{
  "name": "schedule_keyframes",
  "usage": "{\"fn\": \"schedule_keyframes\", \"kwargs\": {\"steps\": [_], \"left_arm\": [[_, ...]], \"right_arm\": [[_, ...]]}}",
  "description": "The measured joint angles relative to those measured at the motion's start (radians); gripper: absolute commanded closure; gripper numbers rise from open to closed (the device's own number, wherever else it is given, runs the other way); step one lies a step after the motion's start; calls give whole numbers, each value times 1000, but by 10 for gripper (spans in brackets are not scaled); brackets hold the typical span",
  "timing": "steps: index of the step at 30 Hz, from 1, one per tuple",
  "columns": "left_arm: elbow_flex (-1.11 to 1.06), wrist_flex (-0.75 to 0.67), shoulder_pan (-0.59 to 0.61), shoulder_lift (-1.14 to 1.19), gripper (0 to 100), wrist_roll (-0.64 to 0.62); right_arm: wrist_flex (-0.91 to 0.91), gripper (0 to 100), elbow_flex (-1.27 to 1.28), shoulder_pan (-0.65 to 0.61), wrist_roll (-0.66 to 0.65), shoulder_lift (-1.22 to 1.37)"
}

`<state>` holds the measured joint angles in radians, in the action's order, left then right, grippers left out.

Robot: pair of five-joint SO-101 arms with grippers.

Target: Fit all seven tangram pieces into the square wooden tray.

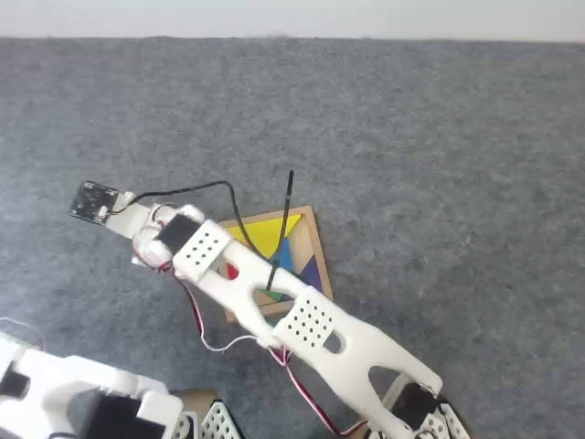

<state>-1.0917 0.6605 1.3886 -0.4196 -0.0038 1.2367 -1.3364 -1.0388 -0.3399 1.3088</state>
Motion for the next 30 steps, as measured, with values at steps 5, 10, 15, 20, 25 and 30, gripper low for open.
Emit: {"fn": "schedule_keyframes", "kwargs": {"steps": [5, 10, 15, 20, 25, 30], "left_arm": [[0, 0, 2, 0, 930, -2], [0, 0, 2, 0, 930, 0], [0, 0, 2, 0, 930, 0], [0, 0, 2, 0, 930, 0], [0, 0, 2, 0, 930, 0], [0, 0, 2, 0, 930, 0]], "right_arm": [[155, 972, 0, 26, -127, -61], [83, 972, -40, 29, -143, -114], [-350, 972, -11, 29, 0, -57], [-598, 972, 57, 29, 52, 46], [-402, 972, 46, 60, 60, 49], [-46, 972, -17, 63, 34, 12]]}}
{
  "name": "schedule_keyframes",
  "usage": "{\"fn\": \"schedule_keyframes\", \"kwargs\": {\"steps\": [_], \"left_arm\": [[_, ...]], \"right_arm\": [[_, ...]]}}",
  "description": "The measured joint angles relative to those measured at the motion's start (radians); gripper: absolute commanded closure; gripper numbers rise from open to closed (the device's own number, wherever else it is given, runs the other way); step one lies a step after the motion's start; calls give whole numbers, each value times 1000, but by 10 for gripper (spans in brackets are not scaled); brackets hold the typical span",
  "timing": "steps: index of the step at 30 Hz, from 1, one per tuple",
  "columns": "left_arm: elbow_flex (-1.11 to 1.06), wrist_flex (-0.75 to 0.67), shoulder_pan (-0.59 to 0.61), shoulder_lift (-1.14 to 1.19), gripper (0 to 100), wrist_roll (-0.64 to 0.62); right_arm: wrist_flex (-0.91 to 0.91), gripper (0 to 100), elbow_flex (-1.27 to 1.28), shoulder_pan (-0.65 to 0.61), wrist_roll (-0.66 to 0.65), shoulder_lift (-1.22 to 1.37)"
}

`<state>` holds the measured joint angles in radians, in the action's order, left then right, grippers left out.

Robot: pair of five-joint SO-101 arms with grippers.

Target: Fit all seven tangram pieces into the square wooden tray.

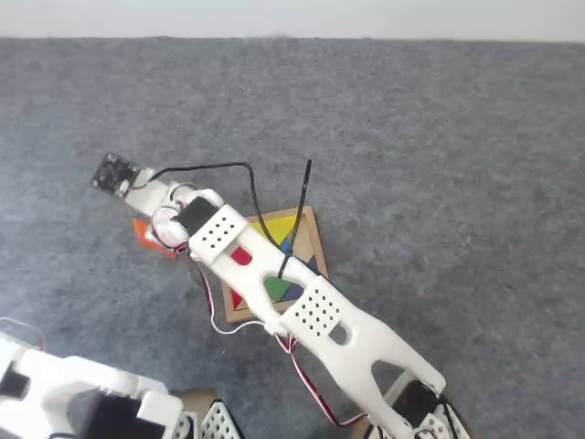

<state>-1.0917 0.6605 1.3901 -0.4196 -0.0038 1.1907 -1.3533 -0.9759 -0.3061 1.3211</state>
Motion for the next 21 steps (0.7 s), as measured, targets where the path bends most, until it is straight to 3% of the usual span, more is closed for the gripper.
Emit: {"fn": "schedule_keyframes", "kwargs": {"steps": [7, 13, 21], "left_arm": [[0, 0, 0, 0, 930, 0], [0, 0, 0, 0, 930, 0], [0, 0, 0, 0, 930, 0]], "right_arm": [[316, 973, -17, -46, -196, -94], [258, 956, -17, -44, -193, -129], [107, 823, -5, -61, -149, -127]]}}
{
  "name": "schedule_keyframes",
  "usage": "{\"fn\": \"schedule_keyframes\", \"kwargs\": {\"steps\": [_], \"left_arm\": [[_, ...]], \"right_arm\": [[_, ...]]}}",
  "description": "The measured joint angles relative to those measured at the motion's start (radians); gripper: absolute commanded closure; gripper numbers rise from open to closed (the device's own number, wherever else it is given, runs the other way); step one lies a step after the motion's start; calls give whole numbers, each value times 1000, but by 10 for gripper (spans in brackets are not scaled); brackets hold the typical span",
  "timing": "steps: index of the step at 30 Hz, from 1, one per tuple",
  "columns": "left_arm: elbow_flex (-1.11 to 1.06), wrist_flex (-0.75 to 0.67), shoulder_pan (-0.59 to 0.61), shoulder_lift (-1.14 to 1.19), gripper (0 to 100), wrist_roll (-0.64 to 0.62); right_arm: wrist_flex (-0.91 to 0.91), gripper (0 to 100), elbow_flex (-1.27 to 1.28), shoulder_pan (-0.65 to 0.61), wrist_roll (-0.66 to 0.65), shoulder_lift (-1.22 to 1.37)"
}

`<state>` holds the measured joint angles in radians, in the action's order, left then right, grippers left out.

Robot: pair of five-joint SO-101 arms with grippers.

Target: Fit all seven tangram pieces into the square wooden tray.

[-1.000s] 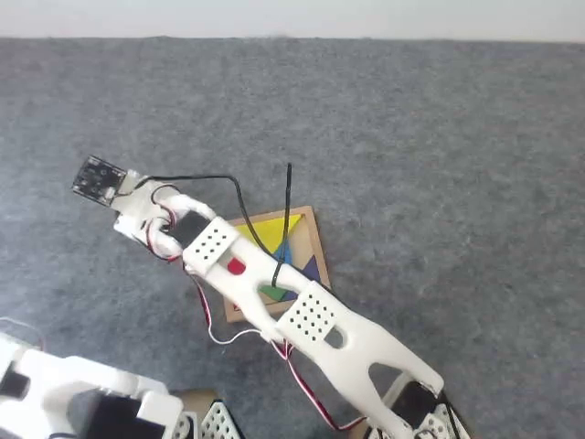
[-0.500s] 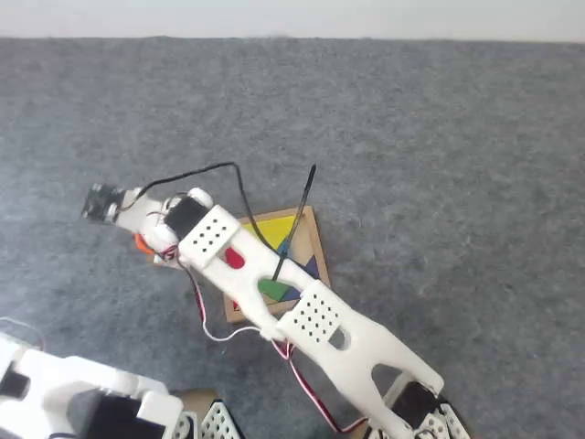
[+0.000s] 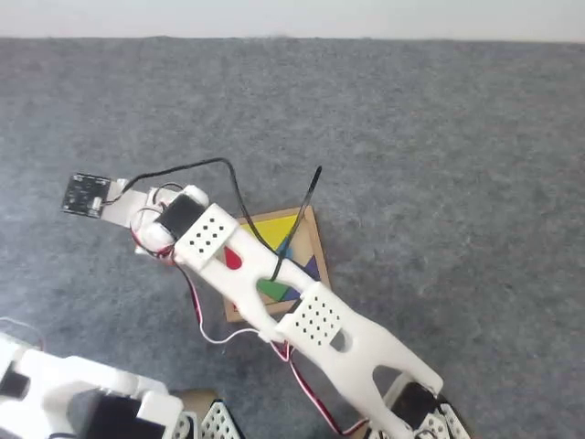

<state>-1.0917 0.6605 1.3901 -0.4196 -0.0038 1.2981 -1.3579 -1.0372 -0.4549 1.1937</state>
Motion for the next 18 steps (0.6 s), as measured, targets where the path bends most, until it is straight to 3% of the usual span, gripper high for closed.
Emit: {"fn": "schedule_keyframes", "kwargs": {"steps": [18], "left_arm": [[0, 2, 0, 0, 930, 0]], "right_arm": [[-35, 742, 83, -57, 66, 43]]}}
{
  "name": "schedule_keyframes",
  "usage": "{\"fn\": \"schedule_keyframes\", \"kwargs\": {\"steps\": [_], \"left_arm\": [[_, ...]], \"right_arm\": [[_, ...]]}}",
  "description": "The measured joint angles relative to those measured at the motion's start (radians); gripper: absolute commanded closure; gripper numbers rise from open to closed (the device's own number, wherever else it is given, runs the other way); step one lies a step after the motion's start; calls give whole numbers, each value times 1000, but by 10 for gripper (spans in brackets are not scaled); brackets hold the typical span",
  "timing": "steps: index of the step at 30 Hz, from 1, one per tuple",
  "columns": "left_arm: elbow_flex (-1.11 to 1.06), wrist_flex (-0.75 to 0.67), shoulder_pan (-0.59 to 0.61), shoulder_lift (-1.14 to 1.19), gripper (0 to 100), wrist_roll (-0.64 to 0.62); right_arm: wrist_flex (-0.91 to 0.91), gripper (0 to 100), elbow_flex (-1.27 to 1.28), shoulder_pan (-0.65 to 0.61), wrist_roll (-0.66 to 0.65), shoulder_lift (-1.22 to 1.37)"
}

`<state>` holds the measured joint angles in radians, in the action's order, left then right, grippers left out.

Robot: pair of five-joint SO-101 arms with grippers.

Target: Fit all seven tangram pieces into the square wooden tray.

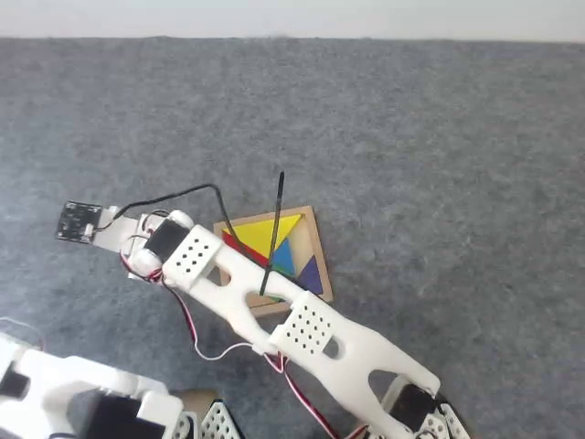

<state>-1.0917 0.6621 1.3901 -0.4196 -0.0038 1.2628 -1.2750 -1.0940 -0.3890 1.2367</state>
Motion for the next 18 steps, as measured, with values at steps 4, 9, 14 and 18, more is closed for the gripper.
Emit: {"fn": "schedule_keyframes", "kwargs": {"steps": [4, 9, 14, 18], "left_arm": [[-5, -2, 0, 0, 930, 0], [-5, -2, 0, 0, 930, -2], [-5, -2, 0, 0, 930, 0], [-5, -2, 0, 0, 930, 0]], "right_arm": [[91, 779, 0, -2, -38, 0], [155, 898, 0, -2, -180, -2], [187, 971, -2, -3, -267, -3], [221, 974, -8, -3, -278, -8]]}}
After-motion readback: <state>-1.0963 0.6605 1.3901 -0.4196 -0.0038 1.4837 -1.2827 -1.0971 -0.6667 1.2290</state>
